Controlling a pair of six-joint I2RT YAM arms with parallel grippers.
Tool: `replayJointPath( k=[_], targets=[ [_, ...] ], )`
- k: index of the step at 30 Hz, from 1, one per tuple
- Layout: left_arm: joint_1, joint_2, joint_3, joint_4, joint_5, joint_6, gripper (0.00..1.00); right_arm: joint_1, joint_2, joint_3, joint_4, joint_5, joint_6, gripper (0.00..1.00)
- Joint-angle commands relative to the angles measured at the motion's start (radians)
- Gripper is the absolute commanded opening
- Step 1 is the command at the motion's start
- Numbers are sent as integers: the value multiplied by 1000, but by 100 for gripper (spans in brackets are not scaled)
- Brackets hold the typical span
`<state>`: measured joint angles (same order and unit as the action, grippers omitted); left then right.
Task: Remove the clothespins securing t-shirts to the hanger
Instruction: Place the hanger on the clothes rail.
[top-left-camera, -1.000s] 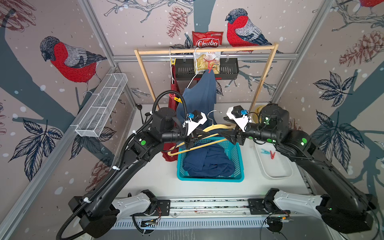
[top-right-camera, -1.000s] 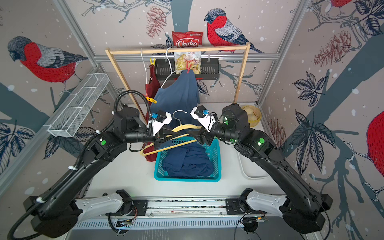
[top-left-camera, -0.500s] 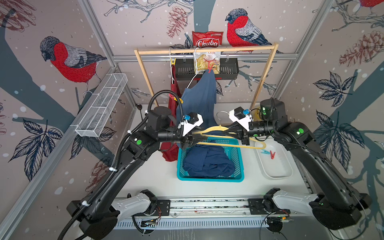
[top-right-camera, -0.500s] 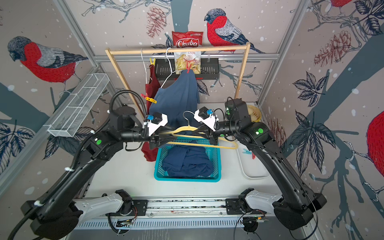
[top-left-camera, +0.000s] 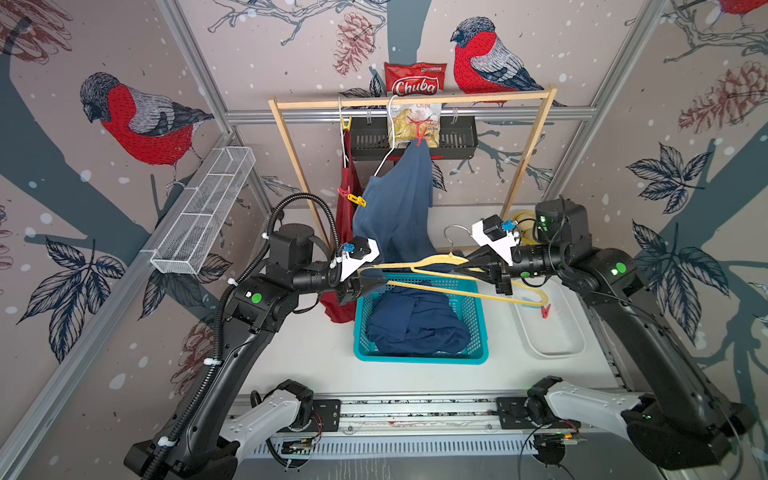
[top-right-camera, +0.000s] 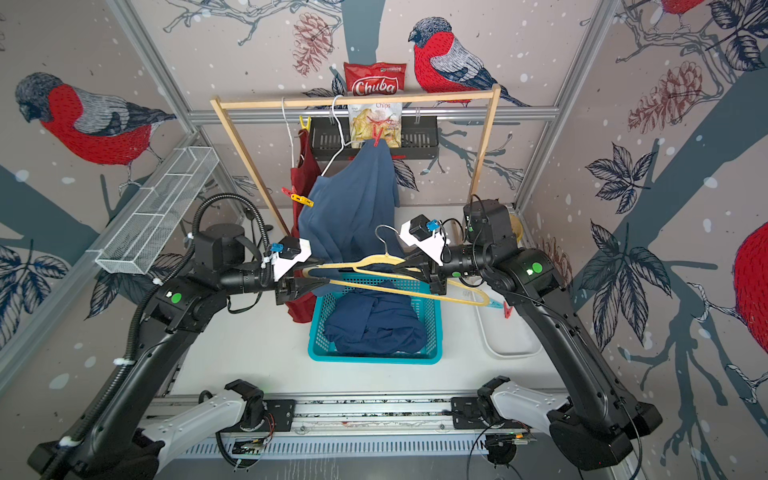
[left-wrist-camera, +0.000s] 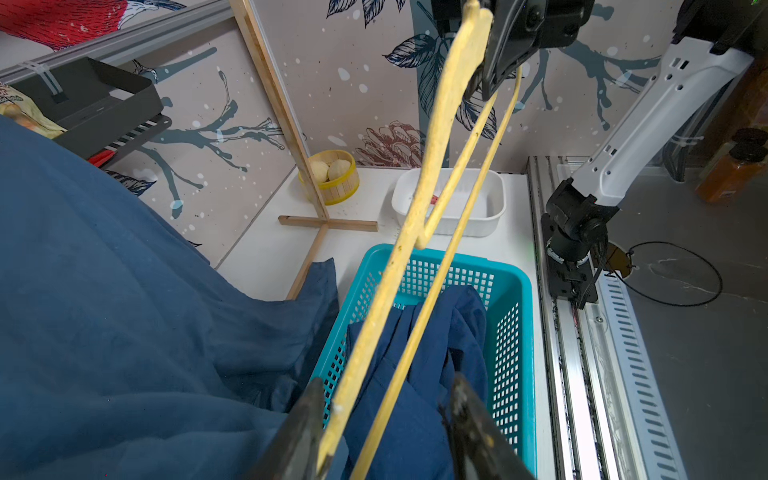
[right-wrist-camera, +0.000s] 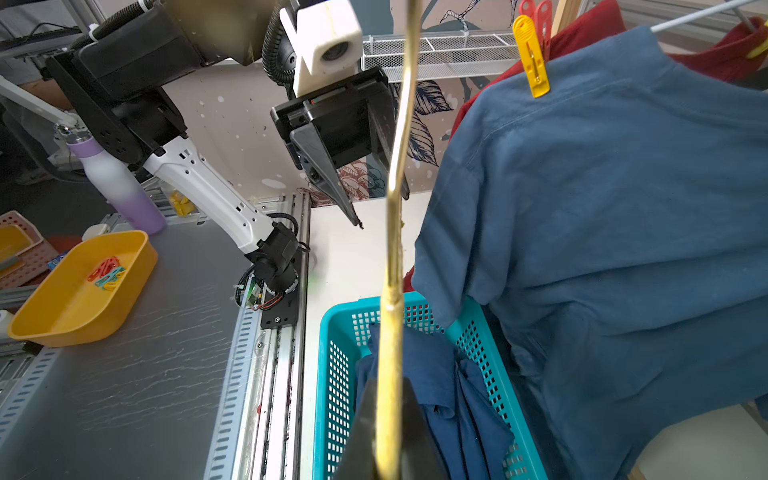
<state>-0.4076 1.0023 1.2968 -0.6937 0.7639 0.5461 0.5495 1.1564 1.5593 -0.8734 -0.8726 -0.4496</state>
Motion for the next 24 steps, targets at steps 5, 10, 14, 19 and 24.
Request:
replayJointPath(
  k=[5, 10, 14, 19, 24],
  targets=[
    [3, 37, -12, -83, 61, 71, 41, 3, -16, -8, -9, -71, -14, 0],
    [3, 51, -9, -125, 94, 97, 27, 3, -17, 3, -21, -76, -23, 0],
    [3, 48, 7, -146, 104, 99, 0, 3, -21, -8, -11, -60, -25, 0],
    [4, 13, 21, -115, 98, 60, 0, 0, -73, -60, 151, 159, 127, 51],
    [4, -32, 15, 42, 6, -143, 0, -3, -180, -146, 371, 368, 253, 90]
  ],
)
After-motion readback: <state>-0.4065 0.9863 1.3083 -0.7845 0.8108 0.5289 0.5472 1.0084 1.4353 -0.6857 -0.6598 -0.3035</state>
